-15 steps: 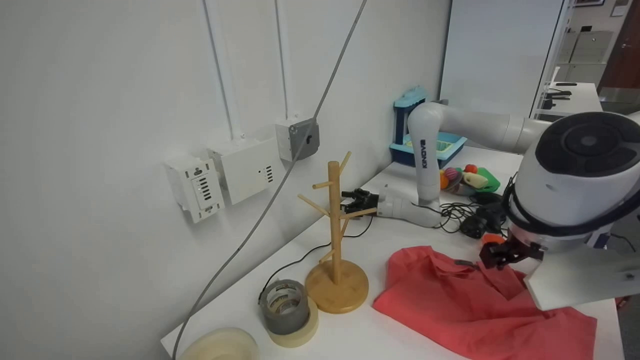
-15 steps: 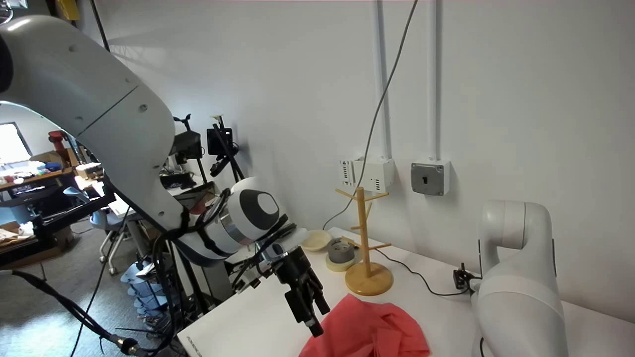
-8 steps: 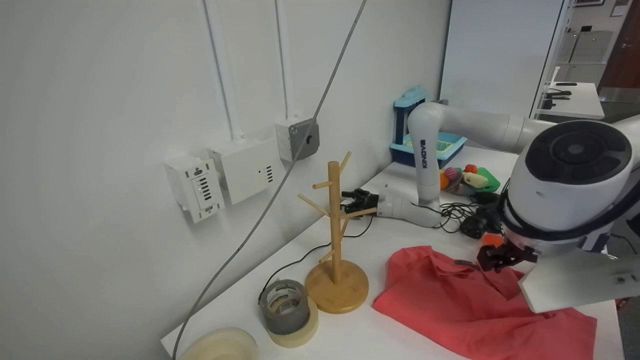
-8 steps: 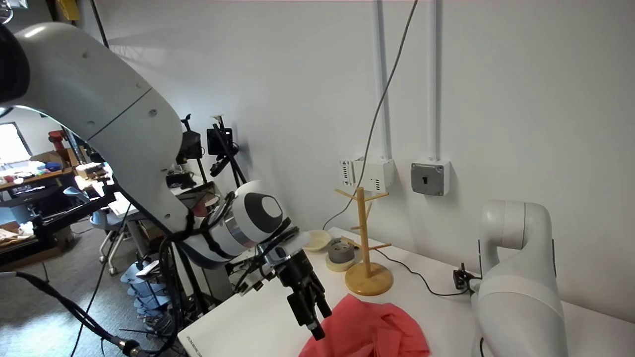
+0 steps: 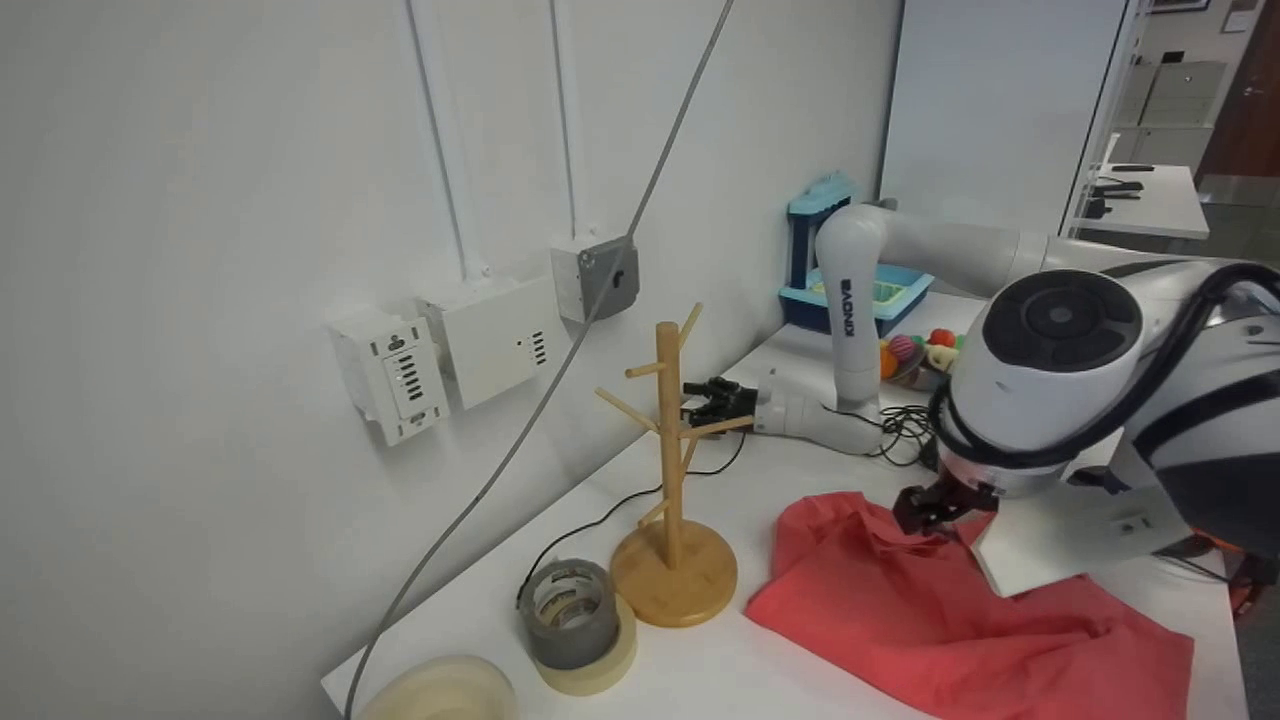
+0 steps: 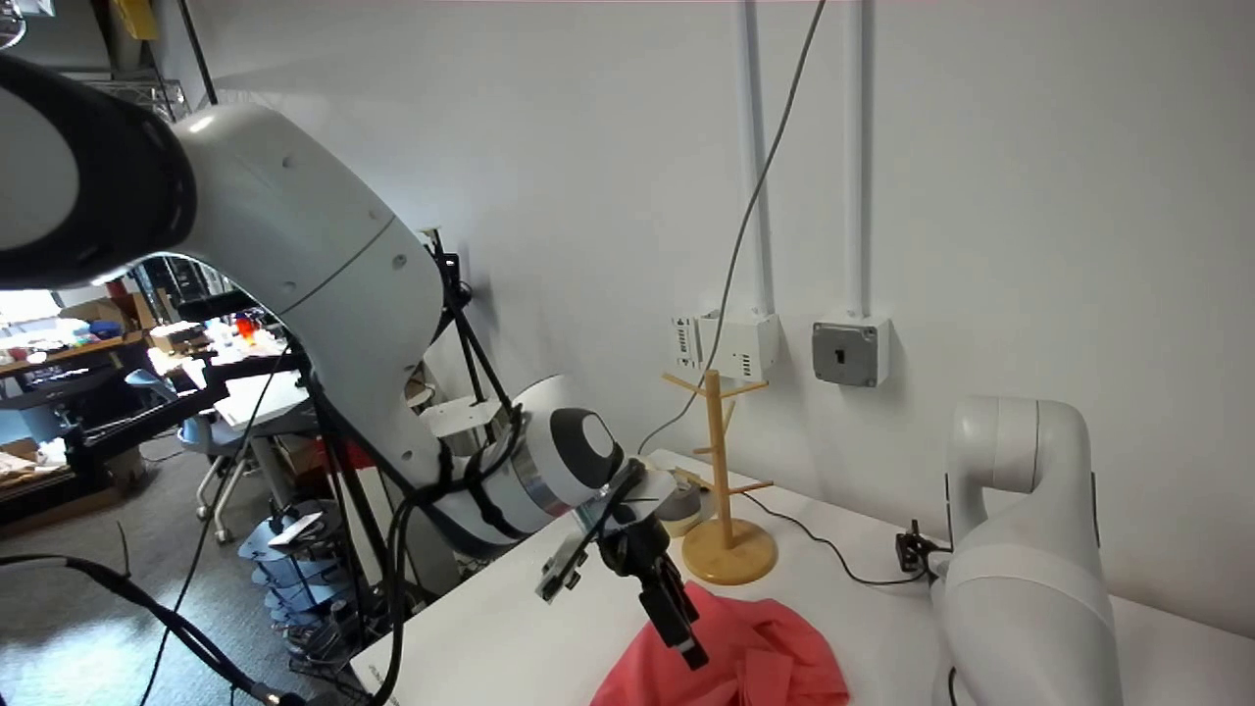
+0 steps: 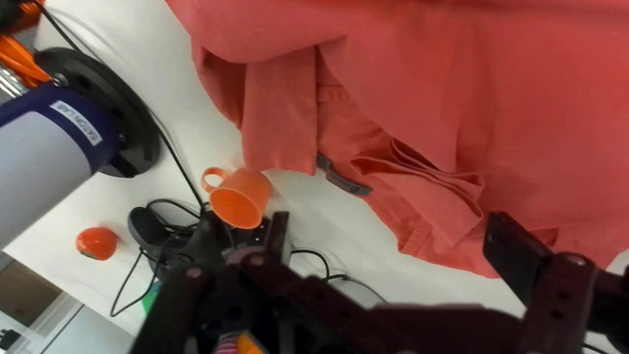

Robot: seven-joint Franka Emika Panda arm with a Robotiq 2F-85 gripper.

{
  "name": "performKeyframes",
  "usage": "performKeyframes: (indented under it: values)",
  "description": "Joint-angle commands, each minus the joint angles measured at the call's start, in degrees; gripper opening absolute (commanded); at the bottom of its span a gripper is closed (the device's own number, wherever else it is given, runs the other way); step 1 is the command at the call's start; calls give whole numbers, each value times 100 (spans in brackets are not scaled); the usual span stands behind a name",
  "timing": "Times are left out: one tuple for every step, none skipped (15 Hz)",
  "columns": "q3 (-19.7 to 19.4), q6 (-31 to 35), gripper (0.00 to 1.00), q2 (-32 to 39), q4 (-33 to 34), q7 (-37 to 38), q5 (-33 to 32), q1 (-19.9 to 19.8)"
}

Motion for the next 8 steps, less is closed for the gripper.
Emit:
performKeyframes:
  values:
    - [-104, 265, 100, 413, 474, -784, 185, -202]
    - [-151, 241, 100, 189, 187, -449, 100, -36]
    - [-184, 244, 100, 262, 271, -561, 134, -66]
    - [-200, 247, 100, 312, 329, -611, 147, -81]
    - [-204, 247, 100, 338, 359, -630, 152, -80]
    - [-203, 248, 100, 345, 368, -632, 154, -76]
    - [-162, 372, 100, 382, 379, -797, 158, -121]
    - [-143, 485, 100, 424, 411, -974, 118, -158]
